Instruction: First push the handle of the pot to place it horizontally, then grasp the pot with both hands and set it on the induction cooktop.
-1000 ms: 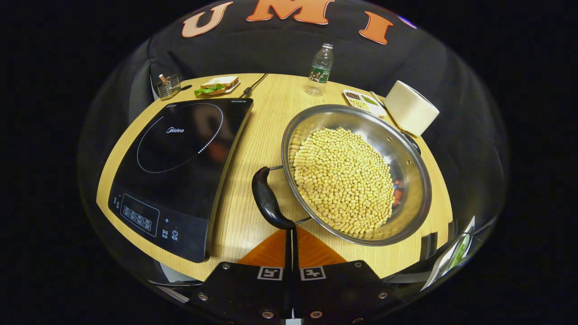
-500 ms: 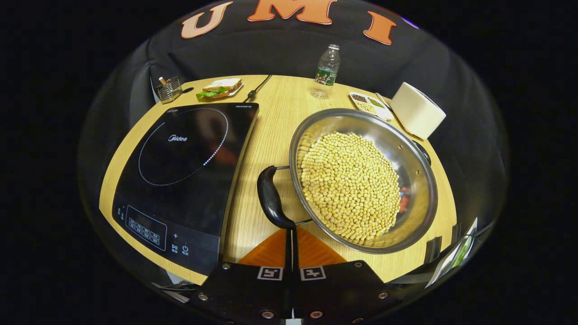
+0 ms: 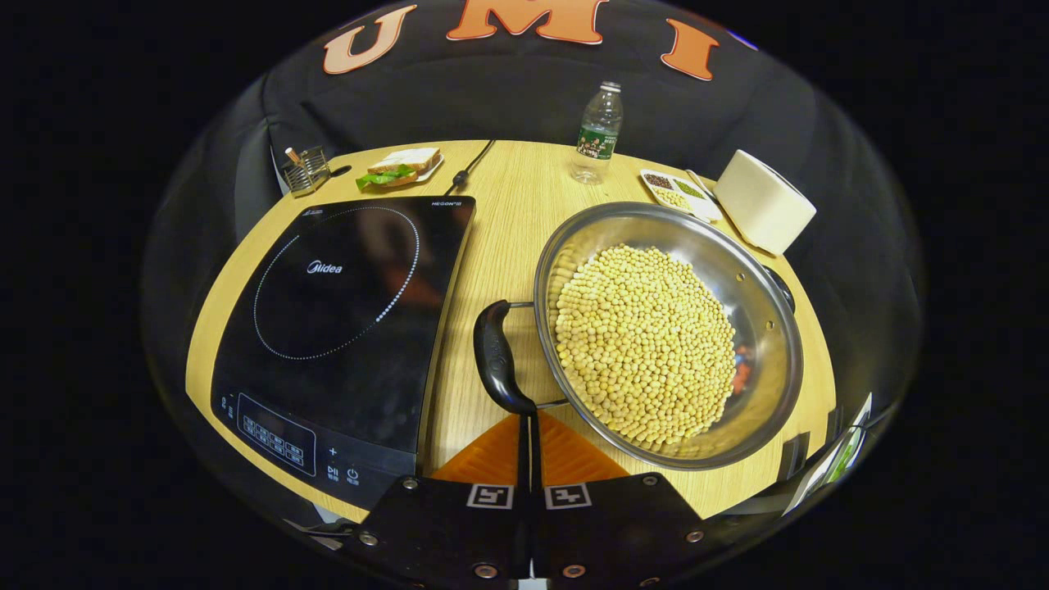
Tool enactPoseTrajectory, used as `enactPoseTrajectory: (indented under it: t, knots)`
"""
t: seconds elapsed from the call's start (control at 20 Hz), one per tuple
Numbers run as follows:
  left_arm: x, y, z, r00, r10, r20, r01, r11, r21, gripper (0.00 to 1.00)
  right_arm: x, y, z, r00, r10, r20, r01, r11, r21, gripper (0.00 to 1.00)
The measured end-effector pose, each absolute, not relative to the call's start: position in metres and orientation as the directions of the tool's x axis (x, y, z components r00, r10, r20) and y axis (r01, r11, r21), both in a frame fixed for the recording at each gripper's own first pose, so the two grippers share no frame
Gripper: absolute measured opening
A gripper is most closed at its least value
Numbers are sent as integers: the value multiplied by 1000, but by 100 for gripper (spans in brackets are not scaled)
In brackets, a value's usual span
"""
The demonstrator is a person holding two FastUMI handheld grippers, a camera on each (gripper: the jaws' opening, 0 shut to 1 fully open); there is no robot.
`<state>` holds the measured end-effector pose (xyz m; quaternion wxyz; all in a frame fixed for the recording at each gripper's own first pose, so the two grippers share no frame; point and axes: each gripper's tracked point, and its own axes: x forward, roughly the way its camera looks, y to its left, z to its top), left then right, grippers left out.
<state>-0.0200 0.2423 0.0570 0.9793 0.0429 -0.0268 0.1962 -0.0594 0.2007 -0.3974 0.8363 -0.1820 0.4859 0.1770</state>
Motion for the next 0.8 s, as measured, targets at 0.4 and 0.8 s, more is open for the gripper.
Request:
enactPoseTrajectory:
  t: [0.4,0.8]
  knots:
    - [-23,252,60,916,394,71,-399,913,81,98,-51,213,-398,470,127,-873,-472,872,-128,0]
    - [-23,257,55,916,396,62,-400,914,70,97,-42,225,-400,466,138,-874,-475,872,-115,0]
